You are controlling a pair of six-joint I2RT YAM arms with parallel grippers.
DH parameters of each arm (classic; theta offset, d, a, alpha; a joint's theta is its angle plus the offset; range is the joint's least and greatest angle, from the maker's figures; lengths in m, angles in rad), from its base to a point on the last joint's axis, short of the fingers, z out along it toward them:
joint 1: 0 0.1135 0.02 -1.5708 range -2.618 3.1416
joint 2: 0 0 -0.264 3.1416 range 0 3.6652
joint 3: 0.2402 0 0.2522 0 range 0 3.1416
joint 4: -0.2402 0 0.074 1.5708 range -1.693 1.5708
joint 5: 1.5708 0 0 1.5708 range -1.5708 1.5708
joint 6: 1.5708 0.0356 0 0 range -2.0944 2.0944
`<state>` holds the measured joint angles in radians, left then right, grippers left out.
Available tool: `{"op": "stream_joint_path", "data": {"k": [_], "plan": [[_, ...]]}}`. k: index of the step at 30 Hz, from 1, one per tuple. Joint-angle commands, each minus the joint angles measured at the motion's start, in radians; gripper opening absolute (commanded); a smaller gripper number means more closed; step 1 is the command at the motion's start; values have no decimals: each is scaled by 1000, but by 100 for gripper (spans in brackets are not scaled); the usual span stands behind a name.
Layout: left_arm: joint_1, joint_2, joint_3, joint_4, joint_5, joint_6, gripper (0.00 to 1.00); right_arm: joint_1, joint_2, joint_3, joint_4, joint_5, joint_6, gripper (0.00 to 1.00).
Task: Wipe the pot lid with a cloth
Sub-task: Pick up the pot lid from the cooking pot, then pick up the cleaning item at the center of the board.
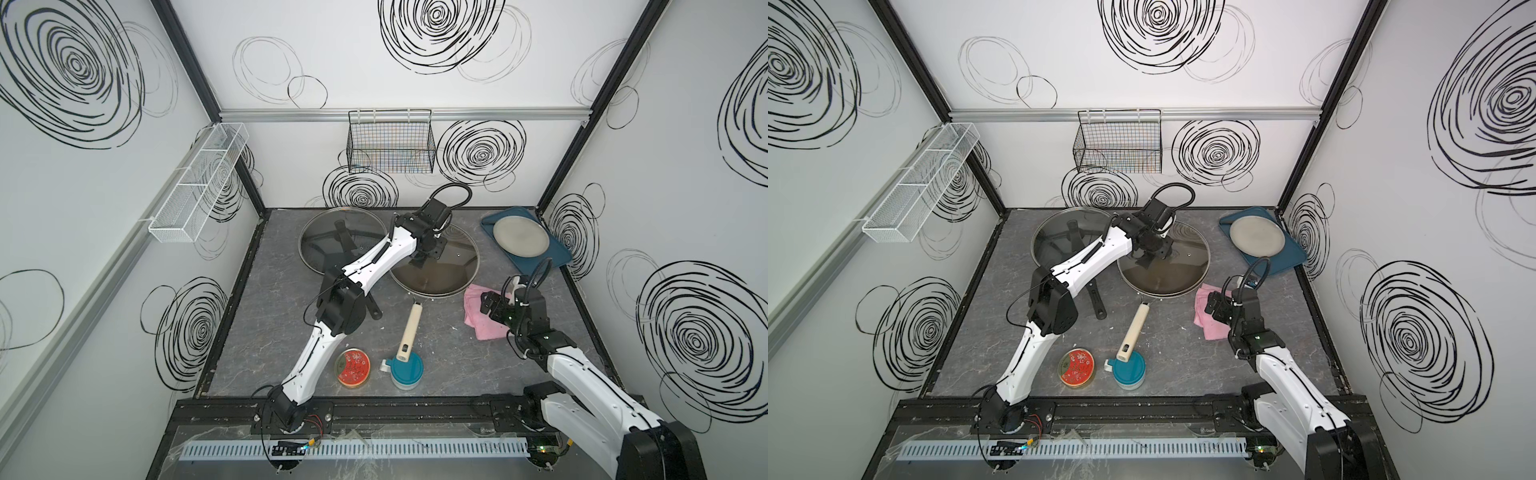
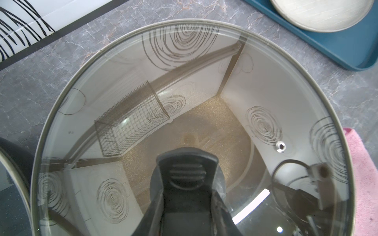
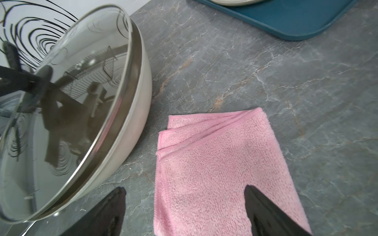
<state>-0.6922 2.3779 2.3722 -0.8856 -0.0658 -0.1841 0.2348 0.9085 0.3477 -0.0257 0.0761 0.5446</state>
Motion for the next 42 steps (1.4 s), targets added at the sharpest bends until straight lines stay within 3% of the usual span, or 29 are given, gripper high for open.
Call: {"op": "stream_joint_path", "data": {"k": [1, 16, 26, 28, 31, 39, 40, 42], "plan": [[25, -124, 12, 102, 6, -28, 0, -17, 41, 32, -53, 44, -7, 93], [11, -212, 16, 125, -19, -24, 0, -42, 308, 113, -68, 67, 3, 89], [6, -247, 19, 104, -38, -9, 0, 37, 576, 254, -156, 115, 20, 84], [5, -256, 17, 98, -44, -5, 0, 45, 599, 257, -160, 121, 28, 78], [5, -270, 14, 96, -42, 0, 0, 51, 621, 263, -170, 132, 34, 63], [5, -312, -44, 113, -42, 8, 0, 58, 584, 262, -181, 126, 58, 5], [5, -319, -54, 118, -42, 7, 0, 60, 568, 259, -185, 123, 62, 0], [5, -329, -70, 125, -40, 6, 0, 57, 523, 255, -199, 112, 76, 0]]}}
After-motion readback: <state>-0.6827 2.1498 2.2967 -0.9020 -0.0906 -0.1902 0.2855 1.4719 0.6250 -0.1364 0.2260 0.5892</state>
